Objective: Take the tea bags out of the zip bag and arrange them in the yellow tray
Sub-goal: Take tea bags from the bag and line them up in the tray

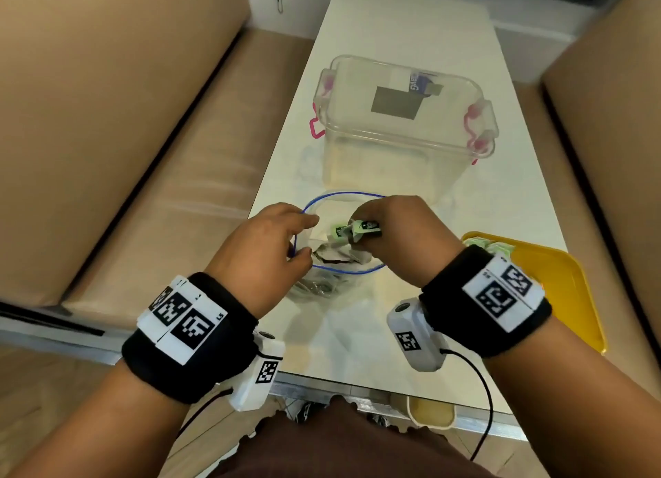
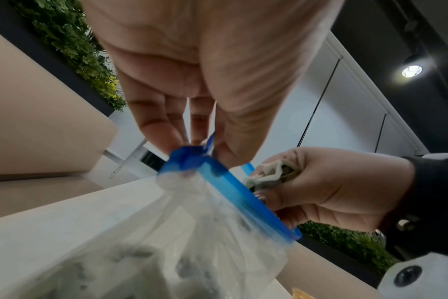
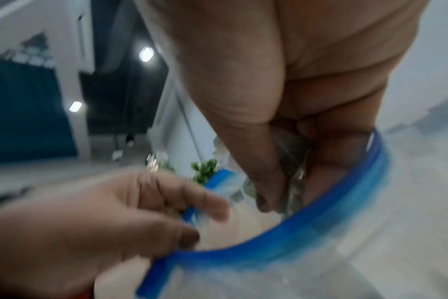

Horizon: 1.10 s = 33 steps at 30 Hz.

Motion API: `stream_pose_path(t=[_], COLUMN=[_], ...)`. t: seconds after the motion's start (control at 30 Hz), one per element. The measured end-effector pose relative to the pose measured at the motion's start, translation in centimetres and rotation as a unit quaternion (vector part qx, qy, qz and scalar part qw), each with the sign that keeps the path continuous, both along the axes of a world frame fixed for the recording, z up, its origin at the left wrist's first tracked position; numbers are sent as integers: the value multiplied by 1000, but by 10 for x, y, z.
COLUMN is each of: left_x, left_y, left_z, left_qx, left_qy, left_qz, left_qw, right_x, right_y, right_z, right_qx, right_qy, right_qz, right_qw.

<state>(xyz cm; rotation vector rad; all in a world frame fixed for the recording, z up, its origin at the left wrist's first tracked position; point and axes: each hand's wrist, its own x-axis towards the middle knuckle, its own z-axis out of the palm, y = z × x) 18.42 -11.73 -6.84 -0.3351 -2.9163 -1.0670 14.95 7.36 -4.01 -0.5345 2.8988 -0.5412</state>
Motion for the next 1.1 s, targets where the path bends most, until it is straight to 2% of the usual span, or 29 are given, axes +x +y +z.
stream_pose_path(t=[0.07,0.17,0.27,0.37,0.47,0.63,0.73,0.8,0.83,0.87,1.0,1.1], left_x=[-1,-2,-6,-9,-11,-15,-17,-20,-20,-20,-16,-14], left_y=[5,15,34,61,86,119,138,149,153,159,174,183], left_z=[1,9,21,29,26,24,29,31,32,32,22,12], left_qx=[5,31,96,163,258,387,453,489,495,487,420,406], left_qy=[23,107,152,126,45,-85,-178,-236,-253,-262,-255,-259], left_qz=[4,17,-4,-49,-52,-28,-74,-101,-107,-110,-103,-100], left_qw=[1000,994,984,977,964,918,871,834,824,826,865,871], right_x=[1,3,5,8,11,15,17,18,18,18,21,26], right_y=[13,32,53,68,81,101,109,113,115,117,126,133], right_z=[10,25,43,54,62,69,66,61,57,54,43,38], right_qx=[-94,-272,-353,-409,-438,-451,-451,-423,-400,-374,-267,-199], right_qy=[-32,-130,-174,-187,-183,-176,-189,-193,-187,-175,-140,-115], right_qz=[-32,-69,-56,-58,-64,-68,-83,-99,-108,-120,-146,-146], right_qw=[995,951,917,892,878,873,868,880,891,903,942,962])
